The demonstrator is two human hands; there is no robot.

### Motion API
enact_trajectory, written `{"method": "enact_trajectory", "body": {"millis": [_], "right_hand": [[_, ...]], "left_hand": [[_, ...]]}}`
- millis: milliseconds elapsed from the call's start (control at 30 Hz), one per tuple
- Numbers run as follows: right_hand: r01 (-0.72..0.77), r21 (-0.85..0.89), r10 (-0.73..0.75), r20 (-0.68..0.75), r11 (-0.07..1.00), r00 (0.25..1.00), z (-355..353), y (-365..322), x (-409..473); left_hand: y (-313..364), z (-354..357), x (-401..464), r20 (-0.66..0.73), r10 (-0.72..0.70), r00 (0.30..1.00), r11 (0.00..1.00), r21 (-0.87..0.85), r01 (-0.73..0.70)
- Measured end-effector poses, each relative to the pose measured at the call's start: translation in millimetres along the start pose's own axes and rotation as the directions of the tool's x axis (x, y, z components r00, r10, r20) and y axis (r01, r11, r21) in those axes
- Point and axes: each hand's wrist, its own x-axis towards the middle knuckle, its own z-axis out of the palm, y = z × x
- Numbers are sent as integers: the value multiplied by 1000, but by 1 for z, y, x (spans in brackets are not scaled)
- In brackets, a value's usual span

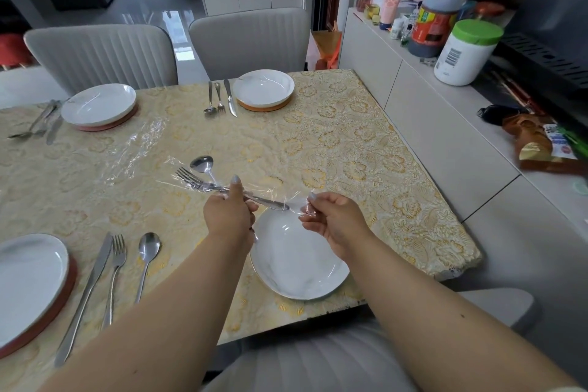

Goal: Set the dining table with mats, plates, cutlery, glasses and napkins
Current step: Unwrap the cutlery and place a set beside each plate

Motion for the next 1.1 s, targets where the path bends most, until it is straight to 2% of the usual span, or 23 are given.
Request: {"method": "enact_trajectory", "body": {"millis": [233, 400, 567, 633, 767, 933, 1100], "right_hand": [[92, -111, -106, -125, 990, 986, 1, 0, -2], [16, -109, -17, -6, 994, 1000, 5, 0, -7], [27, -193, -3, 125, 981, 992, 14, 2, -12], [6, -178, 11, 96, 984, 995, 17, 3, -11], [-64, -58, 60, -63, 996, 996, 14, 3, -7], [-147, -104, 155, 75, 984, 985, 17, 6, -12], [-206, -101, 220, 153, 973, 964, 14, 4, -10]], "left_hand": [[2, -2, 0, -69, 25, 997, 1000, 2, -25], [2, -4, -4, -63, 15, 998, 1000, 5, -15], [-2, -4, -8, -57, -1, 998, 1000, 15, 2], [-3, -4, -9, -46, -2, 999, 1000, 21, 3], [-1, -7, -8, -39, -17, 999, 1000, -18, 16], [-5, -10, -8, -6, -16, 1000, 1000, -22, 16], [-7, -16, -3, 27, 0, 1000, 999, -38, 1]]}}
